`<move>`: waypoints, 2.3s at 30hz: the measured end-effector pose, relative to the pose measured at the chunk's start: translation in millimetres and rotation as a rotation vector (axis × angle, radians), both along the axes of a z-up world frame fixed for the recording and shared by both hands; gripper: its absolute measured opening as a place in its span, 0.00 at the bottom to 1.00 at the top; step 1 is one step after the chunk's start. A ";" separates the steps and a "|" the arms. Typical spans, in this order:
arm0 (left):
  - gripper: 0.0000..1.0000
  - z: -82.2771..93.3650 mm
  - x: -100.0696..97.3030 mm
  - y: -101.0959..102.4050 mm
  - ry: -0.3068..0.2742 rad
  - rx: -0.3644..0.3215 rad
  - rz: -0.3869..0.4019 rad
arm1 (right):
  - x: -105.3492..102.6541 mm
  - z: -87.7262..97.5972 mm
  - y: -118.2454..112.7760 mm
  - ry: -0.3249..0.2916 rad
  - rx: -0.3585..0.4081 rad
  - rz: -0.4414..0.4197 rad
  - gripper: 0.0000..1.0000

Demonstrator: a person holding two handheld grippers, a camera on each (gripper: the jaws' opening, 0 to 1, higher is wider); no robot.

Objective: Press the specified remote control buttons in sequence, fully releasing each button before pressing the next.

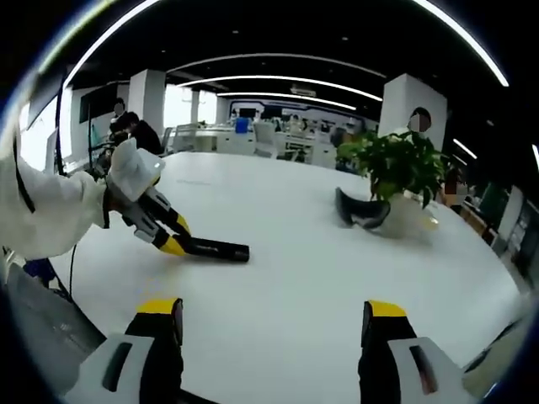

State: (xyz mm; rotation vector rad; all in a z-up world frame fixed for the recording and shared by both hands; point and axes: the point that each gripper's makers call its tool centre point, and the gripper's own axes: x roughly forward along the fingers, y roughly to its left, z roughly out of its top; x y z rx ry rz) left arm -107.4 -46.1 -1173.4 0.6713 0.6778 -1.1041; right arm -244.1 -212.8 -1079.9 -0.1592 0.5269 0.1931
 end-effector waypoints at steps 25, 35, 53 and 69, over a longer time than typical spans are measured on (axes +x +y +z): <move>0.24 -13.4 61.0 8.7 -0.008 0.089 -0.009 | -1.6 -11.0 -0.4 0.046 -0.040 0.008 0.92; 0.24 -16.4 62.8 6.5 0.044 0.094 -0.044 | -2.0 -12.7 -0.3 0.054 -0.040 0.010 0.92; 0.23 -9.6 72.0 12.7 -0.017 0.205 -0.119 | -2.5 -13.7 2.9 0.056 -0.050 0.029 0.92; 0.23 -18.2 103.6 -1.5 0.003 0.230 -0.131 | -2.5 -16.9 -1.5 0.070 -0.058 0.013 0.91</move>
